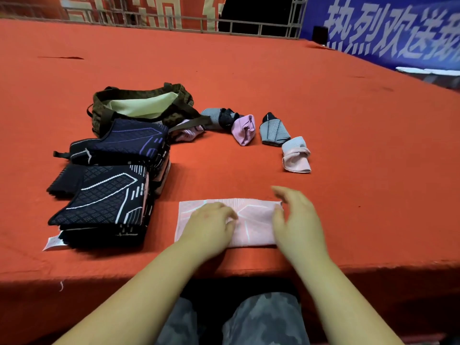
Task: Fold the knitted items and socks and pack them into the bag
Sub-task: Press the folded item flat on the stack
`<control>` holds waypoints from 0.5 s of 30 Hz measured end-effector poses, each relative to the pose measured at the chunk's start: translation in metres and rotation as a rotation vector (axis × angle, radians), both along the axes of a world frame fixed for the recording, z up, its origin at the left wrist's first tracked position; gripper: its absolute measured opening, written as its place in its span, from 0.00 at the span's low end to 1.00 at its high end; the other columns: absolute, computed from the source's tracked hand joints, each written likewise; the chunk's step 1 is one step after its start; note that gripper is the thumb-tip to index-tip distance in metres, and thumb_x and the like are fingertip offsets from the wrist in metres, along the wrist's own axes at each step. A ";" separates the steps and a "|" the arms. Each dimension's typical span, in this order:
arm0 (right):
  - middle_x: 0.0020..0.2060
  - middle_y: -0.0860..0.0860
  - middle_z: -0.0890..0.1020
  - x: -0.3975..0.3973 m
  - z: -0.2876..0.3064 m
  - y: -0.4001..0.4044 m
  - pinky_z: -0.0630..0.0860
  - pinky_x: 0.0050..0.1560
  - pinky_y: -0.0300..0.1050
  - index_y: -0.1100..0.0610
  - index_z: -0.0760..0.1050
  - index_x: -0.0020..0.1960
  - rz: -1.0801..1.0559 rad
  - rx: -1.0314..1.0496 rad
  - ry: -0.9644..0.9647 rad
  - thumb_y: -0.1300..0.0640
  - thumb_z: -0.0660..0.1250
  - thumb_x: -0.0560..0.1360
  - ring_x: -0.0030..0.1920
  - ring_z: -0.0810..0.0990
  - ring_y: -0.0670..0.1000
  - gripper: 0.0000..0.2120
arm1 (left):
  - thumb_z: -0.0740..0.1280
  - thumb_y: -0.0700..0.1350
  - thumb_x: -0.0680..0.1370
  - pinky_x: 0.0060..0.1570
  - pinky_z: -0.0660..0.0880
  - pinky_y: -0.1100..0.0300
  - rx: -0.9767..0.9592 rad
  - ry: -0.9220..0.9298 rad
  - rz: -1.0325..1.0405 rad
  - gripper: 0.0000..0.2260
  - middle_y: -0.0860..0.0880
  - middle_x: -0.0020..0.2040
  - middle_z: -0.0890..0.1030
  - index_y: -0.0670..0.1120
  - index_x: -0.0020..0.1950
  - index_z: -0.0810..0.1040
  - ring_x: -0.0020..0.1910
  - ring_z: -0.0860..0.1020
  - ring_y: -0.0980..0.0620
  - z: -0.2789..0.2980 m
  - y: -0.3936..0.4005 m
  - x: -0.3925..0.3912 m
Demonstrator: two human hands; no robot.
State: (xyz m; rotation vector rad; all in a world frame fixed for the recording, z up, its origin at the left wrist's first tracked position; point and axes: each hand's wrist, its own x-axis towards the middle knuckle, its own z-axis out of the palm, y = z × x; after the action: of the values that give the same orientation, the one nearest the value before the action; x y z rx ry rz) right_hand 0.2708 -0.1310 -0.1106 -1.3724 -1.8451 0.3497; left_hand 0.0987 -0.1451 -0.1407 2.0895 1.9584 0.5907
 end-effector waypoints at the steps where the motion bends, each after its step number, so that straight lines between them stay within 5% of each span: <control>1: 0.60 0.52 0.78 -0.014 0.005 0.001 0.64 0.63 0.41 0.56 0.74 0.64 0.105 -0.051 -0.024 0.64 0.61 0.74 0.61 0.74 0.53 0.19 | 0.60 0.47 0.79 0.64 0.63 0.59 0.033 0.010 0.007 0.13 0.51 0.64 0.75 0.50 0.63 0.76 0.65 0.70 0.50 0.001 0.007 0.007; 4: 0.74 0.52 0.62 -0.033 -0.009 0.013 0.48 0.73 0.44 0.54 0.60 0.74 0.205 -0.255 -0.368 0.52 0.52 0.81 0.74 0.58 0.50 0.22 | 0.54 0.49 0.82 0.72 0.55 0.55 -0.091 0.122 -0.009 0.21 0.46 0.76 0.61 0.48 0.75 0.61 0.74 0.59 0.48 -0.009 0.023 0.014; 7: 0.77 0.50 0.46 -0.011 -0.043 0.021 0.38 0.74 0.53 0.52 0.46 0.78 0.100 -0.457 -0.693 0.41 0.40 0.80 0.77 0.44 0.49 0.29 | 0.43 0.63 0.78 0.74 0.42 0.53 -0.292 0.235 -0.039 0.31 0.49 0.79 0.44 0.52 0.78 0.47 0.77 0.44 0.50 -0.027 0.018 0.003; 10: 0.77 0.48 0.42 0.013 -0.059 0.024 0.36 0.74 0.54 0.52 0.40 0.78 0.016 -0.491 -0.696 0.41 0.40 0.80 0.76 0.40 0.49 0.29 | 0.30 0.67 0.62 0.73 0.38 0.54 -0.272 0.232 -0.040 0.44 0.50 0.78 0.41 0.55 0.78 0.44 0.77 0.41 0.51 -0.033 0.014 -0.003; 15: 0.77 0.50 0.43 0.030 -0.053 0.031 0.38 0.74 0.57 0.53 0.43 0.78 -0.096 -0.564 -0.666 0.45 0.43 0.82 0.77 0.40 0.51 0.27 | 0.30 0.66 0.61 0.73 0.39 0.55 -0.278 0.221 -0.024 0.45 0.50 0.78 0.42 0.55 0.78 0.46 0.77 0.42 0.50 -0.029 0.011 -0.005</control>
State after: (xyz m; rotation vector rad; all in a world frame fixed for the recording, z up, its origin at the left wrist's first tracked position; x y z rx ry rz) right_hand 0.3007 -0.1003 -0.1636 -2.1498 -2.3005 0.4155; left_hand 0.0937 -0.1339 -0.1695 2.0701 1.9893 0.0756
